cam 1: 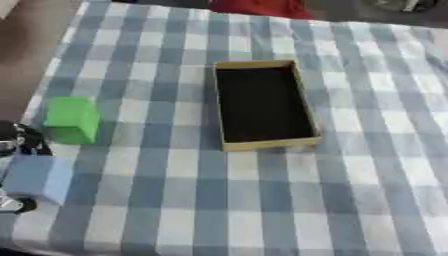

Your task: Pick up objects on the table and place them in the box.

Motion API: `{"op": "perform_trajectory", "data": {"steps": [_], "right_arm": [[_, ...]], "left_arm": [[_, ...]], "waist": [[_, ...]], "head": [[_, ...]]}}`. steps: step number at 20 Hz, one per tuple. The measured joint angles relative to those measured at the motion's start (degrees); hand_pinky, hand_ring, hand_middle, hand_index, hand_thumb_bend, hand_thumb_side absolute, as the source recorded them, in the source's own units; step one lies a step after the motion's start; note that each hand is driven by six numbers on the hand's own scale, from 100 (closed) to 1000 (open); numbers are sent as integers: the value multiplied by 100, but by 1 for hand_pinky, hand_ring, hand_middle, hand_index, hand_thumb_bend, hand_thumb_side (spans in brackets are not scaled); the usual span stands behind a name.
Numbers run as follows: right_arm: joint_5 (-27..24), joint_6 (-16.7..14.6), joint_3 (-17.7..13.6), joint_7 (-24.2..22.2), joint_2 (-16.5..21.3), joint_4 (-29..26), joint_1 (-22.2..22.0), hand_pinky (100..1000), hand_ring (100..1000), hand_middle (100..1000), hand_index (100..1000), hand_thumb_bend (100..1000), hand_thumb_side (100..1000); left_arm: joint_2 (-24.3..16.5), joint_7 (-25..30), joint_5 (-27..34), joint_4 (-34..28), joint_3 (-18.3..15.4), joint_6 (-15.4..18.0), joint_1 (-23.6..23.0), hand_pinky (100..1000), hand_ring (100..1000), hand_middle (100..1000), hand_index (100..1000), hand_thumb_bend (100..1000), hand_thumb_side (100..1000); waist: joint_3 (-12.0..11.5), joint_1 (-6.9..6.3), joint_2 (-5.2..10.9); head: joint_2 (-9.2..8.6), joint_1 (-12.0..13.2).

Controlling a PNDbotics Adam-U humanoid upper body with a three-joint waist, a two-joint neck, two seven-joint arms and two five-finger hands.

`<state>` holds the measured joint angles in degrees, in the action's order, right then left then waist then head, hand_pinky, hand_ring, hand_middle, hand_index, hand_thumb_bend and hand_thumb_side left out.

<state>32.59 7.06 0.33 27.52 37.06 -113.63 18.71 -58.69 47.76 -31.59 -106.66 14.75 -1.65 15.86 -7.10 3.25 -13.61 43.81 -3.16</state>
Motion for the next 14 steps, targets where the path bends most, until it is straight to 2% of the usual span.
{"op": "perform_trajectory", "data": {"steps": [2,8,14], "right_arm": [[0,1,-2,17,-3,0,0,843,825,848,842,100,1000],[0,10,-34,50,-4,0,-6,843,825,847,842,100,1000],[0,17,-30,61,-4,0,-4,843,825,847,842,100,1000]], "left_arm": [[16,5,-37,4,21,0,23,665,638,619,714,359,289],[22,-22,-92,-129,0,30,185,642,614,597,700,298,304],[140,-322,-10,-643,-203,299,852,630,597,580,690,261,313]], "waist": [[2,-3,-1],[6,-10,-14],[14,-68,10]], "head": [[0,1],[0,-3],[0,-22]]}}
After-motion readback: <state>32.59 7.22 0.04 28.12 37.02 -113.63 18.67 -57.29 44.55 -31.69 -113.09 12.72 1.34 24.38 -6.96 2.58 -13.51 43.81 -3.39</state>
